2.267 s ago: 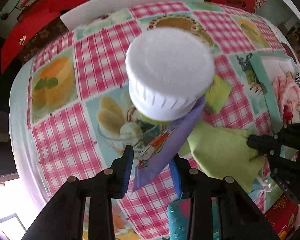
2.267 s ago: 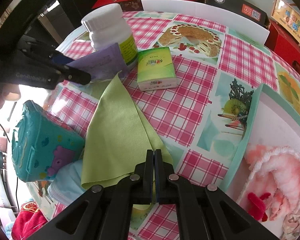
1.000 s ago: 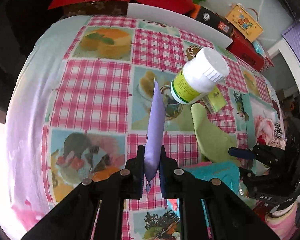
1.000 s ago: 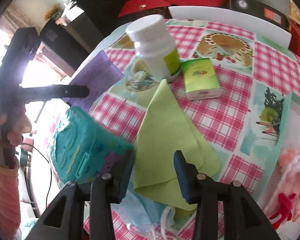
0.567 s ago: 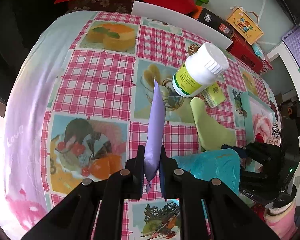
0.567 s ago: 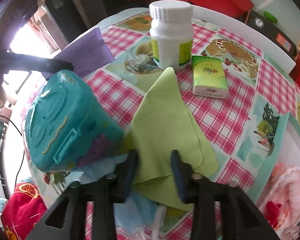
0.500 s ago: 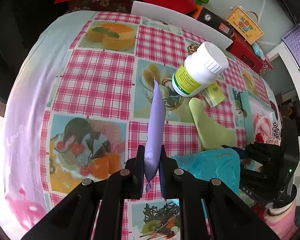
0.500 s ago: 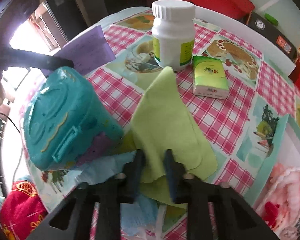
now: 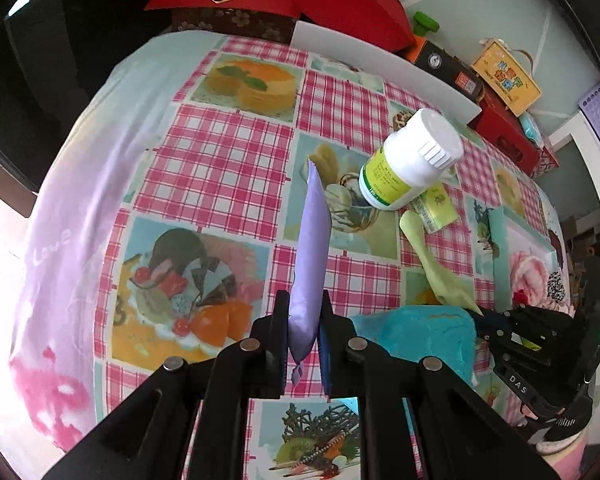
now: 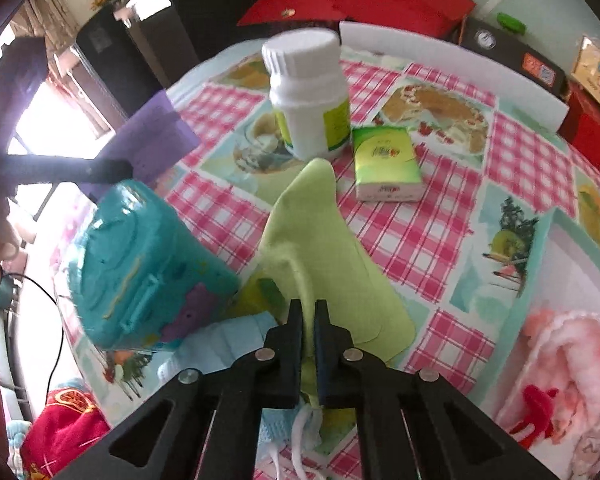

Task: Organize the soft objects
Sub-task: 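Lift the purple packet with the left gripper while the right lifts the green cloth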

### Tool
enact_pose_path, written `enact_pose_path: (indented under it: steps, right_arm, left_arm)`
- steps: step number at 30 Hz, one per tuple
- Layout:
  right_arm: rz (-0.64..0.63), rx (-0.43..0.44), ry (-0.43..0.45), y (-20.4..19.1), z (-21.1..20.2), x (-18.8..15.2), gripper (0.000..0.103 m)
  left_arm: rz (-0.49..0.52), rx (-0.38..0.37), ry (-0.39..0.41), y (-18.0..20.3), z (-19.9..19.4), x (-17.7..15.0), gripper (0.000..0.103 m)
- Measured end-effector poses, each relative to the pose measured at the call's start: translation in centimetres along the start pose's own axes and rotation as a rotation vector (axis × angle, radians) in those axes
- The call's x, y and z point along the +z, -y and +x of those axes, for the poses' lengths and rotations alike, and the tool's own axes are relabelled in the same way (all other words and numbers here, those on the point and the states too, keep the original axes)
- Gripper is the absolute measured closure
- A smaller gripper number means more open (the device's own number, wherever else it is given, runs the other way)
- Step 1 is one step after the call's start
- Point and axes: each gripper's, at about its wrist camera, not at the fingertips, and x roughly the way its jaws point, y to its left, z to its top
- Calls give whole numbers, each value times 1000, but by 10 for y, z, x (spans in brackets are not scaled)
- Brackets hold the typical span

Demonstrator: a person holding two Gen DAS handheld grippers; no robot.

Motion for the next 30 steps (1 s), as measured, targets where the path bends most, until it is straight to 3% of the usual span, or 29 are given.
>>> enact_pose_path:
  steps: [13, 21, 30]
  right_arm:
    - [68, 45, 134, 3, -52, -5, 98]
    - [137, 81, 281, 22, -104, -6, 98]
    - [244, 29, 509, 65, -187, -19, 98]
  left_arm:
    - [5, 38, 148, 37, -61, -3, 91]
    - [47, -33, 261, 91, -101, -4, 91]
    - [136, -117, 325, 169, -115, -4, 91]
